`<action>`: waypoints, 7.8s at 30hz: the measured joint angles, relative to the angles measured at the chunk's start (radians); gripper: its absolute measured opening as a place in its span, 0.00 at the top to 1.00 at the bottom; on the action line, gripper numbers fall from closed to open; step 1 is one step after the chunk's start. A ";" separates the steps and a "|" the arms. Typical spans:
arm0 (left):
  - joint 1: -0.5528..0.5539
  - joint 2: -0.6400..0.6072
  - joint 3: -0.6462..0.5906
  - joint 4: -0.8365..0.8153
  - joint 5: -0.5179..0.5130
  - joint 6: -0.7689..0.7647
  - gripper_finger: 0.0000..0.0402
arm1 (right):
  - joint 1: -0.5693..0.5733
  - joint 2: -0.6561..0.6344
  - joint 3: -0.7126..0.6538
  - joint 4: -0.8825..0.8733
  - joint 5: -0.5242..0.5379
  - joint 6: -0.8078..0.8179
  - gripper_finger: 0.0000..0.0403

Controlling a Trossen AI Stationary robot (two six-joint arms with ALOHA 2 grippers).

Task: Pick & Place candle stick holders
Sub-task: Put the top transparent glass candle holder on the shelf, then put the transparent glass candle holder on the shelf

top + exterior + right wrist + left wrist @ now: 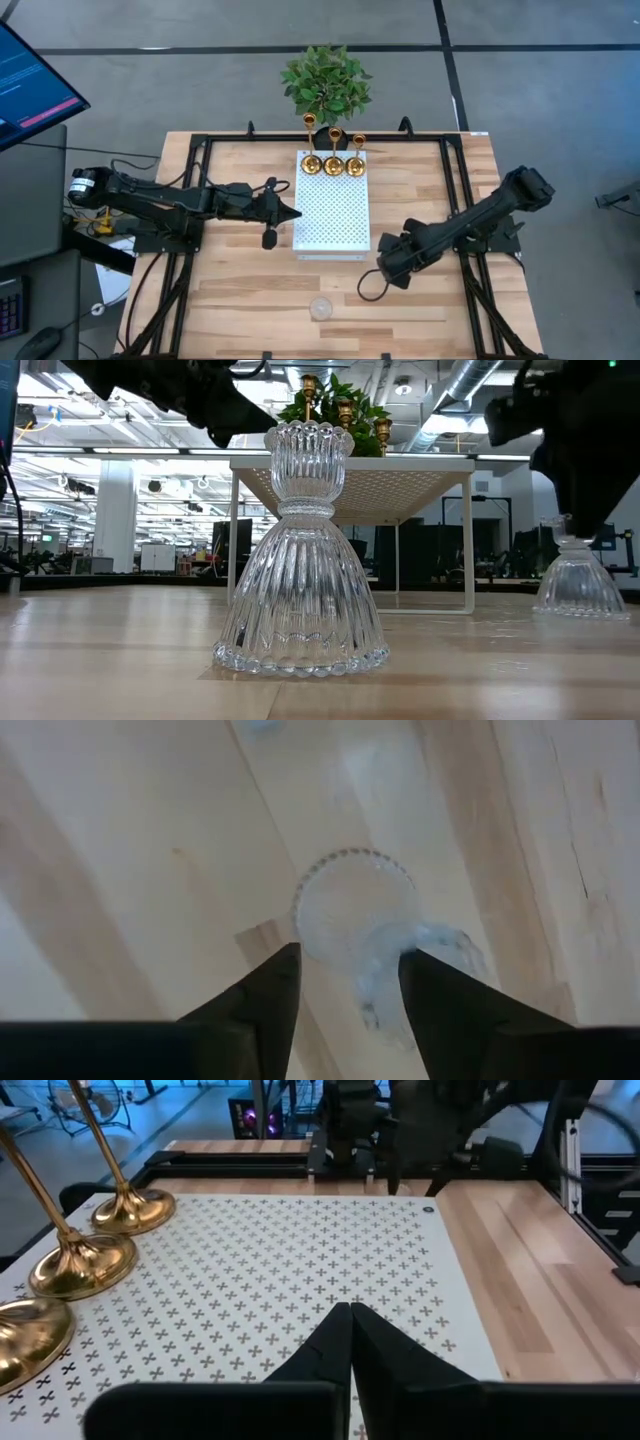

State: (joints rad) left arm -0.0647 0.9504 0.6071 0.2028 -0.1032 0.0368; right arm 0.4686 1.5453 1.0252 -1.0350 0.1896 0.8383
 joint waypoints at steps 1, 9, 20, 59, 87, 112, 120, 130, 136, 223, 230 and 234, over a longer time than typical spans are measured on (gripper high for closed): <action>0.000 0.000 0.000 0.000 0.000 0.000 0.98 | 0.000 0.012 0.001 -0.004 0.009 -0.001 0.61; 0.000 0.000 0.000 0.000 0.000 0.000 0.99 | 0.000 0.029 0.002 -0.018 0.056 -0.007 0.80; 0.000 0.000 0.000 0.000 0.000 -0.001 0.99 | -0.005 -0.104 0.017 -0.117 0.063 0.051 0.96; 0.000 0.000 0.000 0.000 0.000 -0.001 0.99 | -0.358 0.234 0.905 -0.450 0.173 -0.826 0.96; 0.000 0.000 0.000 -0.001 0.000 0.000 0.98 | -0.478 0.322 0.928 -0.367 0.043 -1.014 0.96; 0.000 0.000 0.000 -0.002 0.000 -0.023 0.98 | -0.510 0.324 0.929 -0.337 -0.001 -0.938 0.96; 0.000 0.000 0.000 -0.002 0.000 -0.023 0.98 | -0.506 0.318 0.927 -0.344 -0.018 -0.942 0.85; 0.000 0.000 0.000 -0.002 0.000 -0.027 0.98 | -0.495 0.318 0.927 -0.344 -0.016 -0.943 0.73; 0.000 0.000 0.000 -0.002 0.000 -0.027 0.98 | -0.496 0.319 0.938 -0.357 -0.012 -0.951 0.73; -0.551 0.572 0.392 -0.177 -0.134 -0.237 0.98 | -0.046 -0.597 -0.560 0.894 0.398 -0.505 1.00; -0.565 0.603 0.379 -0.174 -0.171 -0.237 0.99 | -0.045 -0.597 -0.560 0.891 0.395 -0.507 1.00; -0.580 0.619 0.353 -0.171 -0.253 -0.233 0.99 | -0.046 -0.597 -0.560 0.884 0.395 -0.508 1.00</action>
State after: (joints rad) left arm -0.6444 1.5694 0.9599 0.0320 -0.3557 -0.1962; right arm 0.4231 0.9485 0.4652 -0.1514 0.5845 0.3305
